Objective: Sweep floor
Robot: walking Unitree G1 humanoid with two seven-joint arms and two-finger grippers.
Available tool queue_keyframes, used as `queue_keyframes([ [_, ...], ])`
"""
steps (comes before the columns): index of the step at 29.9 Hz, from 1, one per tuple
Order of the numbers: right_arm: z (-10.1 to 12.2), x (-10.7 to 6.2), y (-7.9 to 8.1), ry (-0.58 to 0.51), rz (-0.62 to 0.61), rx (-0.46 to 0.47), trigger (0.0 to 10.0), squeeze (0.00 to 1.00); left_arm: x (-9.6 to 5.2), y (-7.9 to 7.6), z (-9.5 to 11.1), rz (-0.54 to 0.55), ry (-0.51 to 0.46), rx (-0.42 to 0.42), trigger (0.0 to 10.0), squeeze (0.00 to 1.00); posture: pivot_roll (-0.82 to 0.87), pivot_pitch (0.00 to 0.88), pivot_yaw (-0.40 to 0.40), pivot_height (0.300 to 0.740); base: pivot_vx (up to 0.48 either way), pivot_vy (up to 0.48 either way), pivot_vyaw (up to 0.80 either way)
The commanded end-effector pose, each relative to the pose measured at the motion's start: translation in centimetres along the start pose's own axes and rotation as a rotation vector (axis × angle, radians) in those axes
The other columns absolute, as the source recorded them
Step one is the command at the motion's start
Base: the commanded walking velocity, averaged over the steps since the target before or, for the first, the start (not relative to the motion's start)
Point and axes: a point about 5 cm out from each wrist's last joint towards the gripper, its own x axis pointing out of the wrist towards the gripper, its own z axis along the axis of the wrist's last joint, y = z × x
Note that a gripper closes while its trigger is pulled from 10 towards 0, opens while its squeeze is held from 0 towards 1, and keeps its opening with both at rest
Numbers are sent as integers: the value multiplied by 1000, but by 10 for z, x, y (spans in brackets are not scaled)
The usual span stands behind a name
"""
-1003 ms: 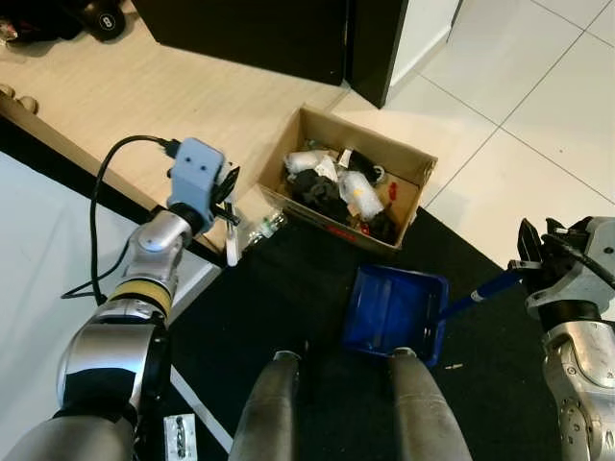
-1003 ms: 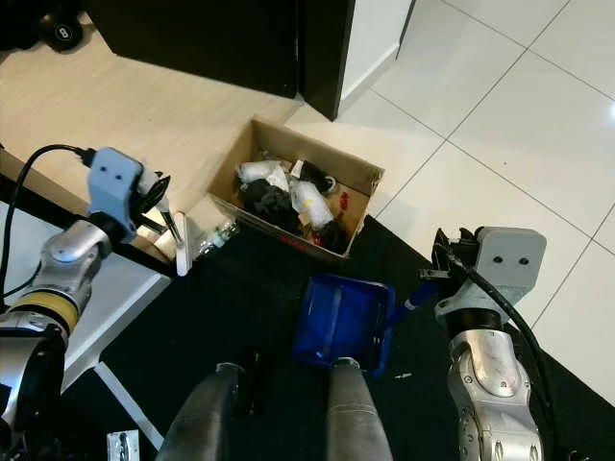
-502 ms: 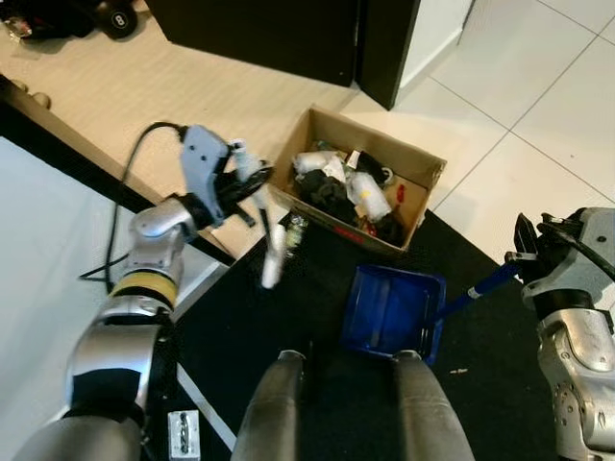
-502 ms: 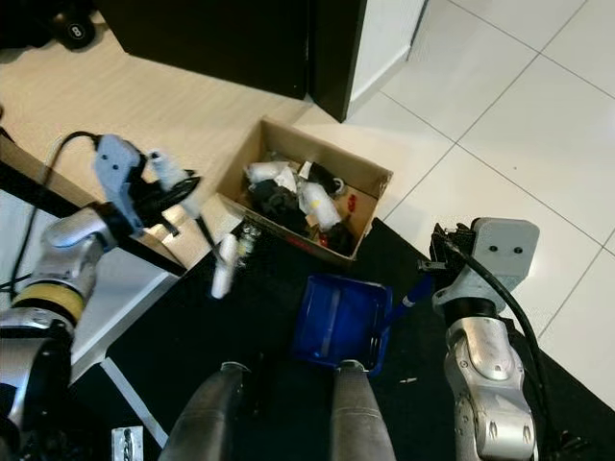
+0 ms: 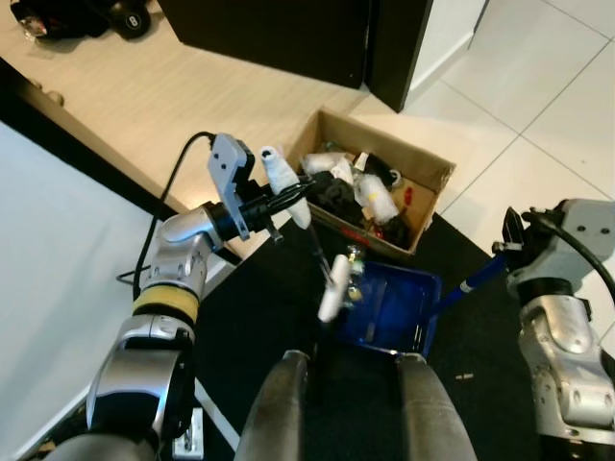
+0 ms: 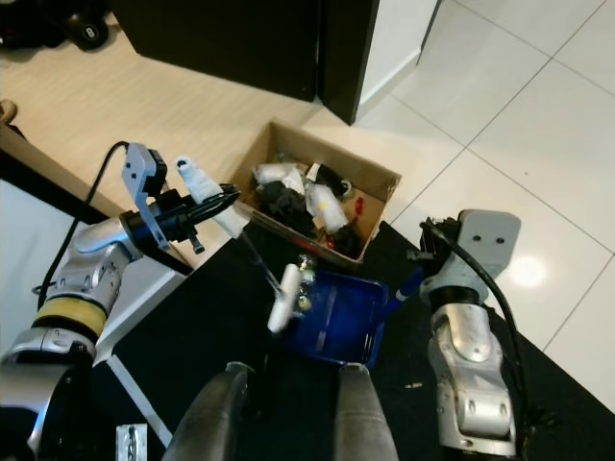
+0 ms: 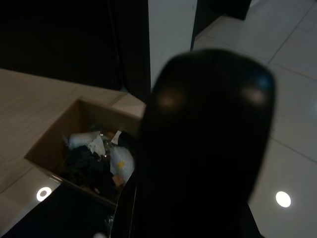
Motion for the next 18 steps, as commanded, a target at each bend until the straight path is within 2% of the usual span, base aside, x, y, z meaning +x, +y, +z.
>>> queue_keyframes([
  [1, -7, -1, -1, 16, -22, -17, 10000, 0, 1, -10, -5, -33, -30, -44, 10000, 161, 8, 349, 112, 740, 0, 0, 0],
  [6, -16, 5, 2, 60, -60, -63, 10000, 0, 7, -21, -9, -18, -70, -76, 10000, 157, 18, 319, 113, 740, 0, 0, 0],
  [11, -18, 10, 15, 21, -3, -16, 10000, 0, 15, -29, -3, 41, -139, -109, 10000, 153, 29, 291, 112, 740, 0, 0, 0],
  [16, -21, 9, 16, 11, 14, -7, 10000, 0, 11, -25, 9, 42, -148, -89, 10000, 153, 38, 279, 114, 740, 0, 0, 0],
  [18, -24, 8, 14, 10, 18, -11, 10000, 0, 2, -21, 21, 30, -133, -62, 10000, 149, 44, 273, 119, 740, 0, 0, 0],
])
